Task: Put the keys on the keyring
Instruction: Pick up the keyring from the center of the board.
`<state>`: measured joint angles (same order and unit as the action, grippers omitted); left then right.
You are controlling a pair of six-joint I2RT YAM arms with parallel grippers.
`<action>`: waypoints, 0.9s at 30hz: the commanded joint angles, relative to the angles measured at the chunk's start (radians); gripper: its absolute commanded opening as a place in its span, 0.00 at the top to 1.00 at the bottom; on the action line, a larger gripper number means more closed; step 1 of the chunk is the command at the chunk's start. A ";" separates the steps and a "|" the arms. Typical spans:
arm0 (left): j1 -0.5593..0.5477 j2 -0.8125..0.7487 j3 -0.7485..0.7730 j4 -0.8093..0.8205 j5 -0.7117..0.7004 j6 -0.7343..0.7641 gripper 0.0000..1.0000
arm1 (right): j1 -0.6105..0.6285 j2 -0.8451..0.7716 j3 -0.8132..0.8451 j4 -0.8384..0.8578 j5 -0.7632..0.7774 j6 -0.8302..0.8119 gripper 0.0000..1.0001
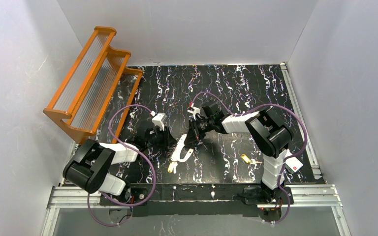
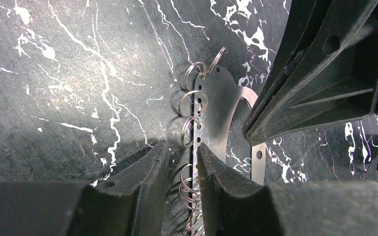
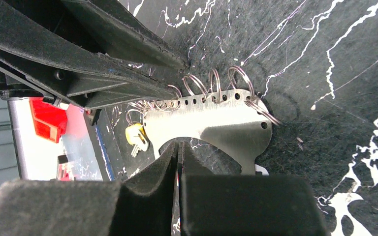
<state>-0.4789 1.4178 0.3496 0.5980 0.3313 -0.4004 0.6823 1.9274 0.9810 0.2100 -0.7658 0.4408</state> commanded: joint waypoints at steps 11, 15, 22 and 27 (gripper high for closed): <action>0.005 0.058 -0.013 0.097 0.113 0.023 1.00 | 0.002 -0.080 0.042 -0.076 0.049 -0.083 0.84; 0.005 0.019 -0.021 0.095 0.112 0.020 1.00 | 0.000 -0.128 0.036 -0.095 0.077 -0.106 0.77; 0.003 -0.190 -0.043 0.093 0.099 0.037 1.00 | -0.003 -0.316 -0.014 -0.094 0.145 -0.157 0.42; -0.003 -0.306 -0.055 0.092 0.135 0.121 1.00 | -0.006 -0.457 -0.043 -0.087 0.166 -0.220 0.29</action>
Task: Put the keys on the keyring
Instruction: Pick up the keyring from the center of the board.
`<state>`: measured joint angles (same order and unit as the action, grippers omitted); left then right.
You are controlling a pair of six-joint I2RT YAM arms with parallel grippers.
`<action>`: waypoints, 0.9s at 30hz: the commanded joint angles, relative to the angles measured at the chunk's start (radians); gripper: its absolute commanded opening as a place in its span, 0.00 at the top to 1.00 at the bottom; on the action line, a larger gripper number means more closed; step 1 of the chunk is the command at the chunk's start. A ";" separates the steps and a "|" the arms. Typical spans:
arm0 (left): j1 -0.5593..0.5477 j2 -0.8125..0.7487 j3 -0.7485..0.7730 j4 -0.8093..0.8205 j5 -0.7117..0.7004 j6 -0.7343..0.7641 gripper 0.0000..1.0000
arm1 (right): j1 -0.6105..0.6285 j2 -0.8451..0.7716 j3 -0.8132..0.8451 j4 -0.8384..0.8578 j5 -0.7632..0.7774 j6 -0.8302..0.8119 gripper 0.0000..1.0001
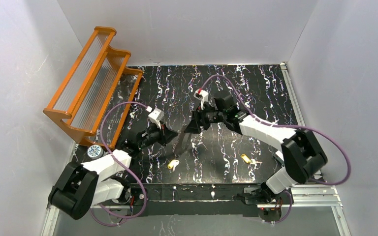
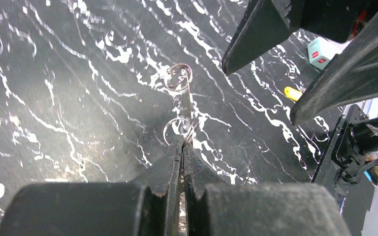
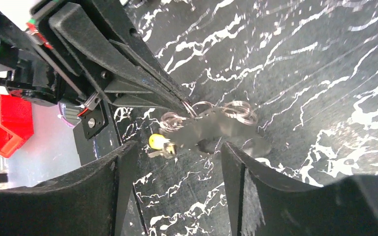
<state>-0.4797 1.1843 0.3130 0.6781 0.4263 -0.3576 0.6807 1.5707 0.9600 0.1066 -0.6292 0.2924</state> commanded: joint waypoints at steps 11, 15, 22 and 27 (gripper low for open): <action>-0.064 -0.268 -0.066 0.096 0.097 0.253 1.00 | -0.006 -0.330 -0.162 0.140 -0.066 -0.237 0.19; -0.115 -0.315 -0.084 0.111 0.121 0.349 1.00 | -0.005 -0.403 -0.263 0.242 -0.142 -0.290 0.20; -0.244 -0.424 -0.143 0.132 0.096 0.626 1.00 | -0.005 -0.466 -0.304 0.242 -0.172 -0.355 0.19; -0.281 -0.477 -0.183 0.160 0.091 0.753 1.00 | -0.006 -0.492 -0.301 0.220 -0.207 -0.387 0.18</action>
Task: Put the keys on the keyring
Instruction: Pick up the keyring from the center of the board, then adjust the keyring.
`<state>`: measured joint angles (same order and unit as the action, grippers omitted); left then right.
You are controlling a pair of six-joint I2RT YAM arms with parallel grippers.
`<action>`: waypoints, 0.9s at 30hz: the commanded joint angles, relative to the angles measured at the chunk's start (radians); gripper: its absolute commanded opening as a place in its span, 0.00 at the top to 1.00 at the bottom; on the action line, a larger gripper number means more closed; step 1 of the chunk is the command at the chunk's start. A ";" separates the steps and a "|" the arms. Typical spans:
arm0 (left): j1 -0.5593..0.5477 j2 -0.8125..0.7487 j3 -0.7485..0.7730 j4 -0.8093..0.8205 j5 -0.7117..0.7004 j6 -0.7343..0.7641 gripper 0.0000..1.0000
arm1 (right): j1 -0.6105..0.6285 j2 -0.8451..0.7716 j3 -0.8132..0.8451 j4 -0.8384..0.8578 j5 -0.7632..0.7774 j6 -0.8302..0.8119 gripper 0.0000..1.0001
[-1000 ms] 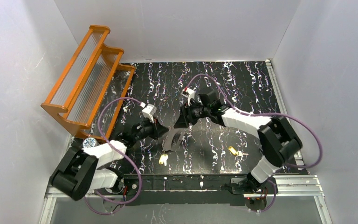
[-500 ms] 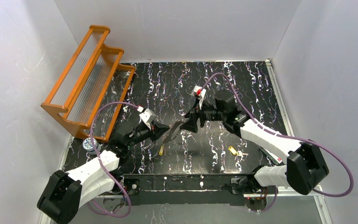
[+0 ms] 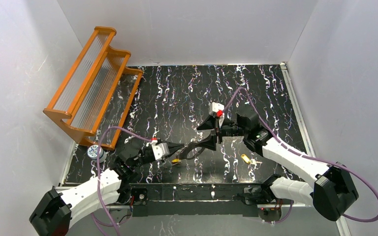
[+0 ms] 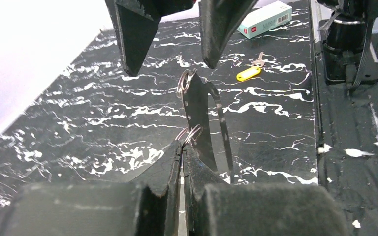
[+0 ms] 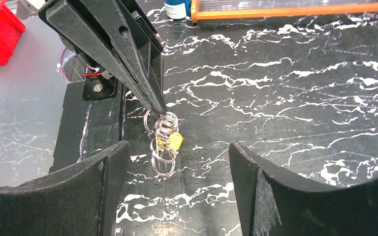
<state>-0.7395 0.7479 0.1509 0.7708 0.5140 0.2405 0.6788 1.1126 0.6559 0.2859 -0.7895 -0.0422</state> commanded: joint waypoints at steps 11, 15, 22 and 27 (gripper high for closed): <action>-0.049 -0.119 -0.064 0.090 -0.028 0.216 1.00 | -0.004 -0.115 -0.045 0.063 0.006 -0.082 0.01; -0.048 -0.074 -0.011 0.090 -0.174 -0.053 1.00 | -0.003 -0.130 -0.059 0.073 0.022 -0.074 0.01; -0.049 0.103 0.098 0.090 -0.267 -0.446 1.00 | -0.003 -0.136 -0.068 0.105 -0.039 -0.064 0.03; -0.050 0.171 0.145 0.090 -0.320 -0.587 1.00 | -0.002 -0.135 -0.111 0.210 -0.070 0.005 0.18</action>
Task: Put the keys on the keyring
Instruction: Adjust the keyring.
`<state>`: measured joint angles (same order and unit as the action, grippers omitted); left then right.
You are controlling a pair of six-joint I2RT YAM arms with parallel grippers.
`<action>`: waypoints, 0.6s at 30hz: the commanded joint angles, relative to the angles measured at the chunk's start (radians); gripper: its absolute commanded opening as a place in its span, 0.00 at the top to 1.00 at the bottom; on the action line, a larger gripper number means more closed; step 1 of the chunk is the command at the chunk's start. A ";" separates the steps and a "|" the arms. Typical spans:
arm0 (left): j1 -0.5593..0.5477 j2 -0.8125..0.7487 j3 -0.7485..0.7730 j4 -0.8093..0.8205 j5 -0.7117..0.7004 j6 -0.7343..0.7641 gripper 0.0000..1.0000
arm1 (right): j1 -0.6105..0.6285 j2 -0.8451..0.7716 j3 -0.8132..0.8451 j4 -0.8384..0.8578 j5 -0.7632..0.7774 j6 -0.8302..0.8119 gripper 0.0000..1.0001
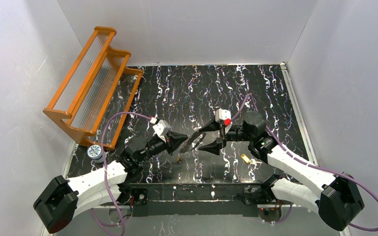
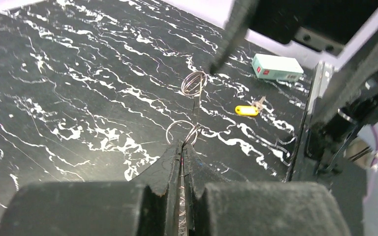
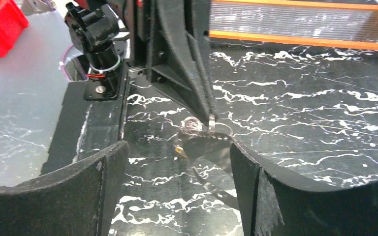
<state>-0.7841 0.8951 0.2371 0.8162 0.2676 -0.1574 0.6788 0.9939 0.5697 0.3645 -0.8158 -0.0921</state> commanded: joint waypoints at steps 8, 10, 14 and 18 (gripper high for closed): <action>-0.004 0.053 0.067 0.048 -0.090 -0.237 1.00 | -0.002 0.052 -0.034 0.185 -0.044 0.084 0.36; -0.004 0.052 0.065 0.052 -0.064 -0.216 1.00 | -0.002 0.080 -0.032 0.195 -0.030 0.101 0.37; -0.004 0.043 0.060 0.070 -0.008 -0.170 1.00 | -0.002 0.135 -0.018 0.218 -0.013 0.115 0.43; -0.005 0.037 0.051 0.091 0.045 -0.134 1.00 | -0.002 0.183 0.003 0.232 -0.019 0.118 0.46</action>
<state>-0.7841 0.9550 0.2646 0.8356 0.2447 -0.3378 0.6788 1.1492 0.5339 0.5243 -0.8371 0.0128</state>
